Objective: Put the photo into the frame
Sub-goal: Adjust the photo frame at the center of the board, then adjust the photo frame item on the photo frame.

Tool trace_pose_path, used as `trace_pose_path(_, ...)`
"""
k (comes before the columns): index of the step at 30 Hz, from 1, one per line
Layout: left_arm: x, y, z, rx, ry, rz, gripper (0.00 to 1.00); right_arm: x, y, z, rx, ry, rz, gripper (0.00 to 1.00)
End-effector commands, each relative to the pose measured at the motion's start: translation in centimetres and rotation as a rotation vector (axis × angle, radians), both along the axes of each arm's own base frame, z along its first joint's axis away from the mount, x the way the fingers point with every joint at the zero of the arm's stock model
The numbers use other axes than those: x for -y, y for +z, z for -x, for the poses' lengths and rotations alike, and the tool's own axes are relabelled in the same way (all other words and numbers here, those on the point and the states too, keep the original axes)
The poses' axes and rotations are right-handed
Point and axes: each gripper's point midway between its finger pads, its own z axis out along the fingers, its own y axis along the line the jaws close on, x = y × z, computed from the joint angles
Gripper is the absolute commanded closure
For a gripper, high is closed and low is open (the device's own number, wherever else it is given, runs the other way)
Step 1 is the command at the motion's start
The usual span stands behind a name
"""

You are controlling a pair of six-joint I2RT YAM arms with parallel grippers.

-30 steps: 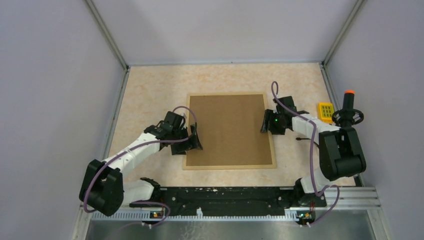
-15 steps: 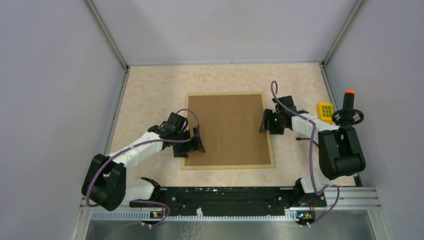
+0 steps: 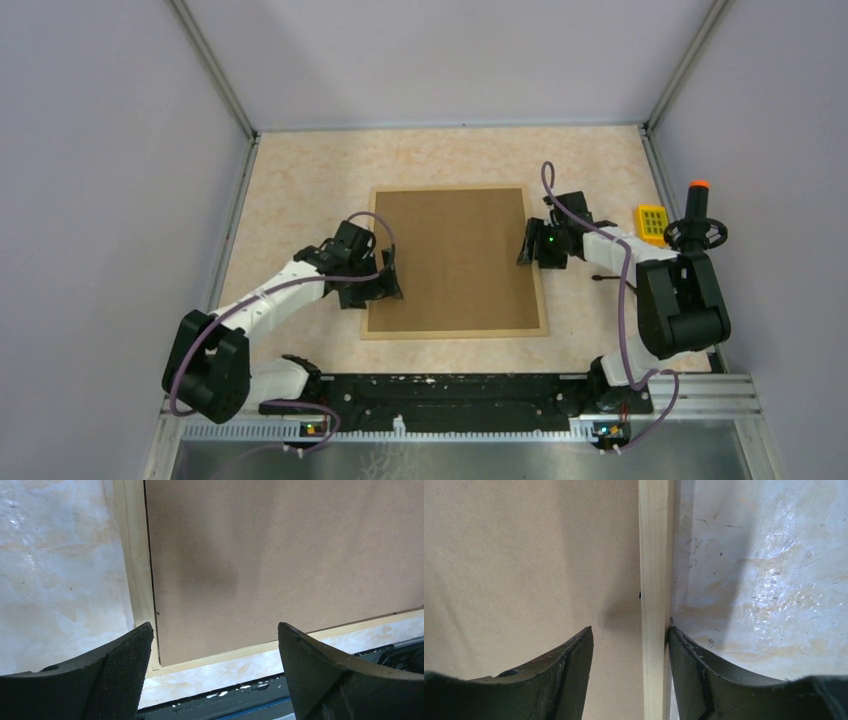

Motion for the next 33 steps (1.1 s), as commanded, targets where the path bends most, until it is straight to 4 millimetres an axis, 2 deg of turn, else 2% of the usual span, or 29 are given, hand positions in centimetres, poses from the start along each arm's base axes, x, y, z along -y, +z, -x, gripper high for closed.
trace_pose_path(1,0.7,-1.0,0.0,-0.022,0.001,0.024,0.04,-1.2,-0.6,0.6,-0.038,0.037,-0.033,0.44)
trace_pose_path(5,2.2,-1.3,0.6,-0.048,-0.053,0.110,0.04,-1.4,-0.8,0.7,-0.041,0.042,-0.040,0.44)
trace_pose_path(8,3.6,-0.7,0.8,-0.060,-0.080,0.202,0.06,-2.0,-1.0,0.8,-0.046,0.067,-0.047,0.48)
trace_pose_path(11,5.4,1.7,0.3,-0.008,-0.119,0.326,0.10,-3.0,-1.2,1.4,-0.056,0.099,-0.071,0.51)
trace_pose_path(15,8.2,6.2,-0.5,0.096,-0.183,0.543,0.14,-3.9,-1.5,1.9,-0.069,0.116,-0.096,0.53)
trace_pose_path(18,9.0,7.5,-0.9,0.115,-0.189,0.588,0.18,-4.3,-1.6,2.0,-0.072,0.115,-0.115,0.54)
trace_pose_path(26,9.7,8.6,-1.6,0.162,-0.200,0.570,0.19,-5.0,-1.9,2.7,-0.094,0.124,-0.139,0.56)
trace_pose_path(33,10.7,8.2,-1.3,0.152,-0.222,0.531,0.19,-5.5,-1.8,3.1,-0.101,0.125,-0.160,0.57)
